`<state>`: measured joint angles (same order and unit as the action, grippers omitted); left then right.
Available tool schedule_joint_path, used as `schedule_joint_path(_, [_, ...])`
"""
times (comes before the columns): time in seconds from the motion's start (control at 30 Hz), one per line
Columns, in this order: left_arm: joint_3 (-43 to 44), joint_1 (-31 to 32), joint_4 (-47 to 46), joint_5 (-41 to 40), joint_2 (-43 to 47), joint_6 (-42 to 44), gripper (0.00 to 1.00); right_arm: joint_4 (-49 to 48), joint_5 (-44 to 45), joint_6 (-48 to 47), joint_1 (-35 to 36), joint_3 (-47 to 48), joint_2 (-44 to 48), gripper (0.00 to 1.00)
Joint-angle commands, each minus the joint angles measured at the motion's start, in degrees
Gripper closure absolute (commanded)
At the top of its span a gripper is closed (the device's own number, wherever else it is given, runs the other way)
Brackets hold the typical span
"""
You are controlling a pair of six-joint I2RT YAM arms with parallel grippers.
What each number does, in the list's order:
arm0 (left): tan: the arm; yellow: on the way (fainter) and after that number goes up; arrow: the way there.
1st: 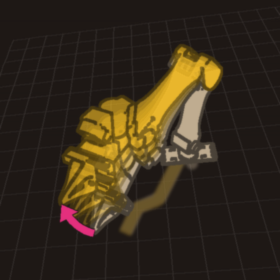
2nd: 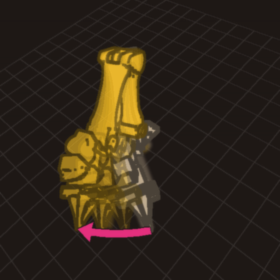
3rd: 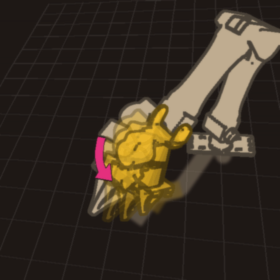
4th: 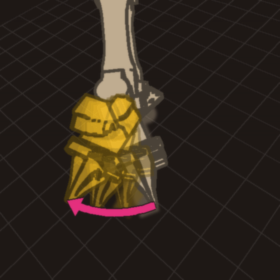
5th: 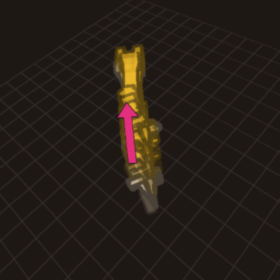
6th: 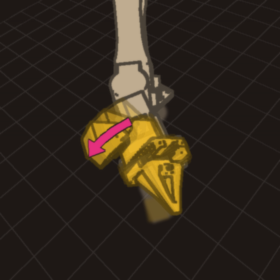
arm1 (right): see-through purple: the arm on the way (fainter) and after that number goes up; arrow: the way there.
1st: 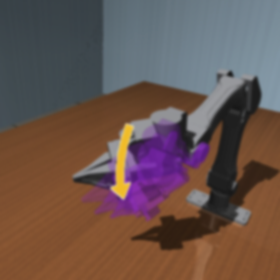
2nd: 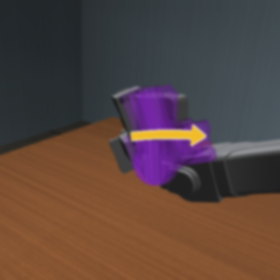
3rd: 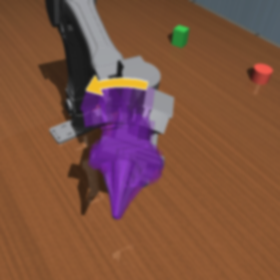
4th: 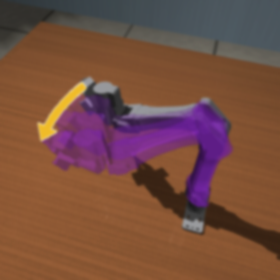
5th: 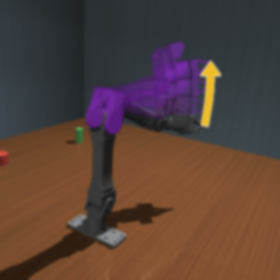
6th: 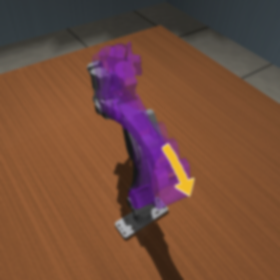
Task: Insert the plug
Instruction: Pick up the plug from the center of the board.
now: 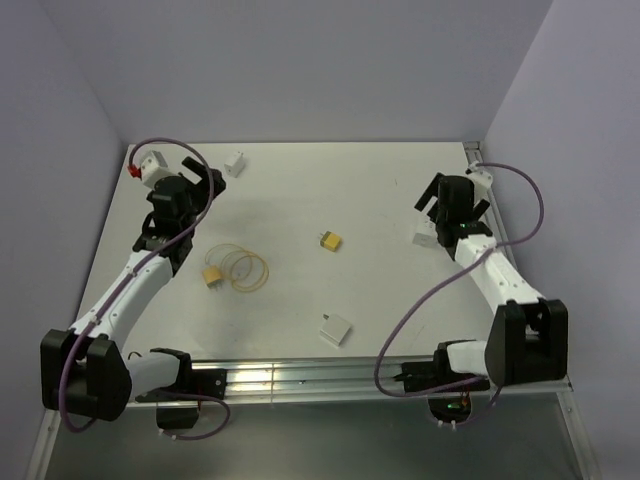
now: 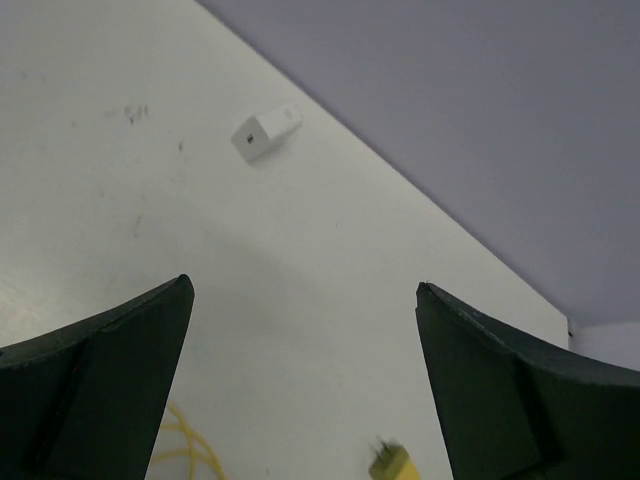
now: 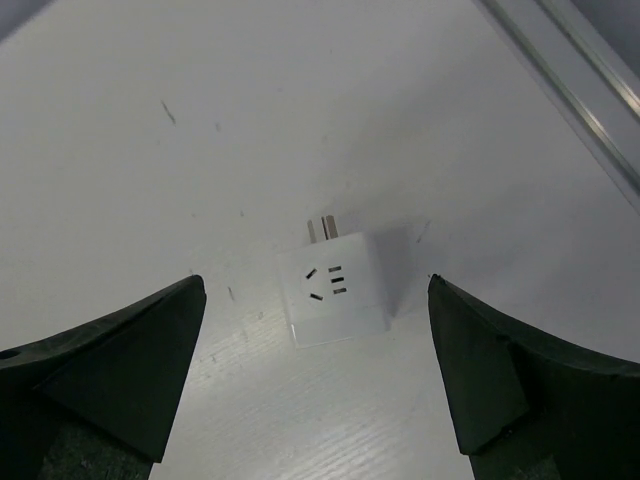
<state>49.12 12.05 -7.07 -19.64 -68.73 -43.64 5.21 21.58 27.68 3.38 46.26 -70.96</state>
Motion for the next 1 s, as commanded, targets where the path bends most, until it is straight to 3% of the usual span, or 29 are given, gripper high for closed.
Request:
schedule_joint_path(0.0, [0.28, -1.33, 9.78, 9.76, 4.98, -8.21, 0.01, 16.13, 0.74, 1.06, -0.56, 8.66, -8.02, 0.02])
schedule_joint_path(0.17, [-5.70, -4.66, 7.60, 19.09, 9.84, -14.82, 0.01, 17.99, -4.68, -1.75, -0.83, 12.89, -11.57, 0.02])
schedule_joint_path(0.2, [-5.36, -5.19, 5.42, 26.77, 9.06, -13.16, 0.03, 18.25, -5.49, -2.02, -1.00, 13.33, -12.53, 0.02])
schedule_joint_path(0.33, [-0.97, -3.28, 6.88, 36.84, 3.09, -7.09, 0.21, 20.18, -7.17, -1.84, -1.62, 15.08, -15.87, 0.08])
schedule_joint_path(0.5, [2.73, 3.49, 10.94, 37.05, -2.55, -2.68, 0.22, 19.31, -8.23, -3.07, -1.62, 13.60, -17.63, 0.11])
schedule_joint_path(0.67, [1.85, 10.26, 10.06, 34.33, -5.53, -4.96, 0.23, 20.01, -6.56, -4.30, -1.53, 13.86, -19.39, 0.13])
schedule_joint_path(0.83, [3.43, 17.11, 9.54, 32.47, -9.22, -6.02, 0.23, 19.92, -7.43, -5.18, -1.53, 13.94, -20.36, 0.21])
schedule_joint_path(0.97, [3.70, 19.50, 8.48, 32.21, -11.07, -6.55, 0.23, 19.49, -6.47, -5.53, -1.62, 13.77, -20.97, 0.24])
